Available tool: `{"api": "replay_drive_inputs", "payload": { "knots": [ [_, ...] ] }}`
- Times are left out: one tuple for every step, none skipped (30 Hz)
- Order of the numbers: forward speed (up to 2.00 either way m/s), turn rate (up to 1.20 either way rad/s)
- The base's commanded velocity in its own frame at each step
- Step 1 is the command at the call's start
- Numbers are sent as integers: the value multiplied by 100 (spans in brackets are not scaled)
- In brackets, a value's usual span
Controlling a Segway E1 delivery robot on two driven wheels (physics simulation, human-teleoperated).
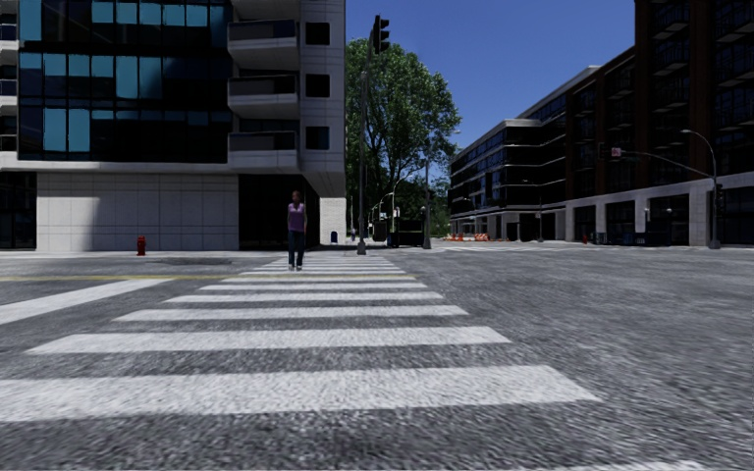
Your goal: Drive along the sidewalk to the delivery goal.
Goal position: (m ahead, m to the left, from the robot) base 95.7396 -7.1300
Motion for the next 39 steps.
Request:
{"api": "replay_drive_inputs", "payload": {
  "knots": [
    [200,10],
    [200,10],
    [200,10],
    [200,2],
    [200,0],
    [200,0],
    [200,0],
    [200,0],
    [200,0],
    [200,0],
    [200,0],
    [200,0],
    [200,0],
    [200,0],
    [200,0],
    [200,0],
    [200,0],
    [200,0],
    [200,0],
    [200,0],
    [200,0],
    [200,0],
    [200,0],
    [200,0],
    [200,0],
    [200,0],
    [200,5],
    [200,5],
    [200,7],
    [200,7],
    [200,7],
    [200,7],
    [200,8],
    [200,8],
    [200,8],
    [200,8],
    [200,8],
    [200,8],
    [200,8]
  ]
}}
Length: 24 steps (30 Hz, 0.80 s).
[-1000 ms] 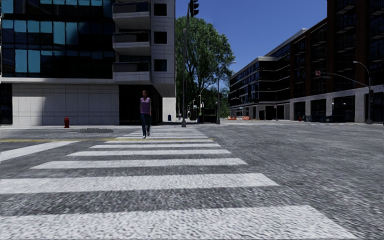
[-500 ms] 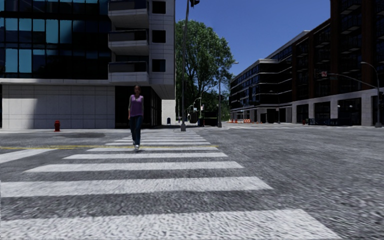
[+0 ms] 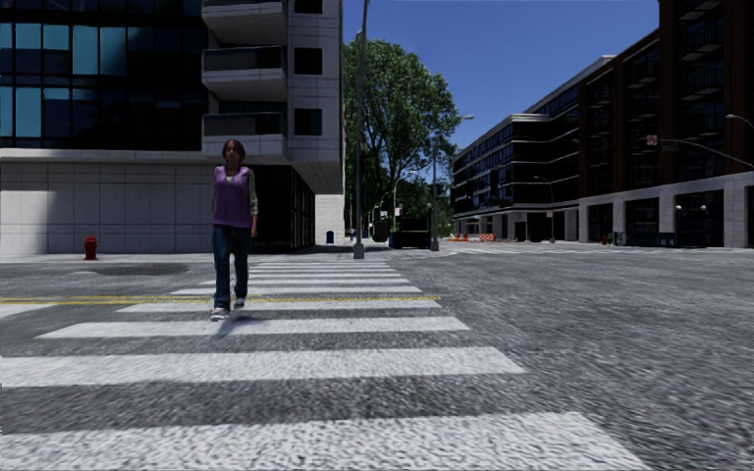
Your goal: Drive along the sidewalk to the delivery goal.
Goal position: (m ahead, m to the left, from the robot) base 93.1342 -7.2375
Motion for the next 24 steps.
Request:
{"api": "replay_drive_inputs", "payload": {
  "knots": [
    [200,8],
    [200,8],
    [200,8],
    [200,10],
    [200,14],
    [200,18],
    [200,18],
    [200,25],
    [200,29],
    [200,29],
    [200,29],
    [200,29],
    [200,29],
    [200,29],
    [200,29],
    [200,29],
    [200,29],
    [200,29],
    [200,29],
    [200,29],
    [200,29],
    [200,29],
    [200,29],
    [200,29]
  ]
}}
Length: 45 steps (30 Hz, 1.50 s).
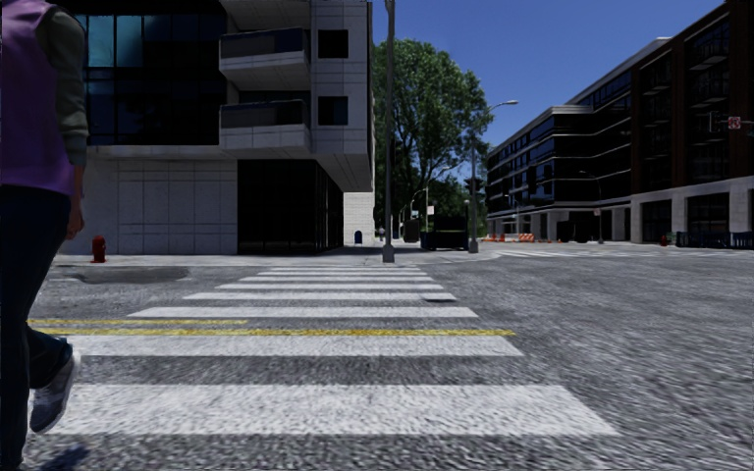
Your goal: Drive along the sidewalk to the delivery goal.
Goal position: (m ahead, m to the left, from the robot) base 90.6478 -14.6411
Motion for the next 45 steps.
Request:
{"api": "replay_drive_inputs", "payload": {
  "knots": [
    [200,29],
    [200,29],
    [200,29],
    [200,29],
    [200,29],
    [200,29],
    [200,29],
    [200,29],
    [200,29],
    [200,29],
    [200,29],
    [200,29],
    [200,29],
    [200,29],
    [200,29],
    [200,29],
    [200,29],
    [200,29],
    [200,29],
    [200,29],
    [200,29],
    [200,29],
    [200,29],
    [200,29],
    [200,29],
    [200,29],
    [200,29],
    [200,29],
    [200,29],
    [200,29],
    [200,29],
    [200,29],
    [200,29],
    [200,29],
    [200,29],
    [200,29],
    [200,29],
    [200,25],
    [200,16],
    [200,0],
    [200,0],
    [200,0],
    [200,0],
    [200,0],
    [200,0]
  ]
}}
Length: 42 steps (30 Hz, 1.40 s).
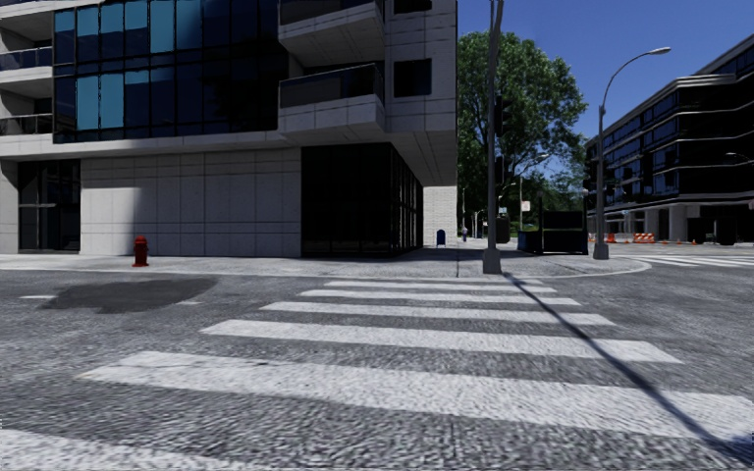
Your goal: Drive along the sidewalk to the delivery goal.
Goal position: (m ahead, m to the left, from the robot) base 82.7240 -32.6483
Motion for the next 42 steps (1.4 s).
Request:
{"api": "replay_drive_inputs", "payload": {
  "knots": [
    [200,0],
    [200,0],
    [200,0],
    [200,0],
    [200,0],
    [200,0],
    [200,0],
    [200,0],
    [200,0],
    [200,0],
    [200,0],
    [200,0],
    [200,0],
    [200,0],
    [200,-11],
    [200,-11],
    [200,-24],
    [200,-35],
    [200,-39],
    [200,-39],
    [200,-41],
    [200,-41],
    [200,-41],
    [200,-41],
    [200,-33],
    [200,-15],
    [200,-15],
    [200,-3],
    [200,0],
    [200,0],
    [200,0],
    [200,0],
    [200,0],
    [200,0],
    [200,0],
    [200,0],
    [200,0],
    [200,-14],
    [200,-25],
    [200,-25],
    [200,-30],
    [200,-31]
  ]
}}
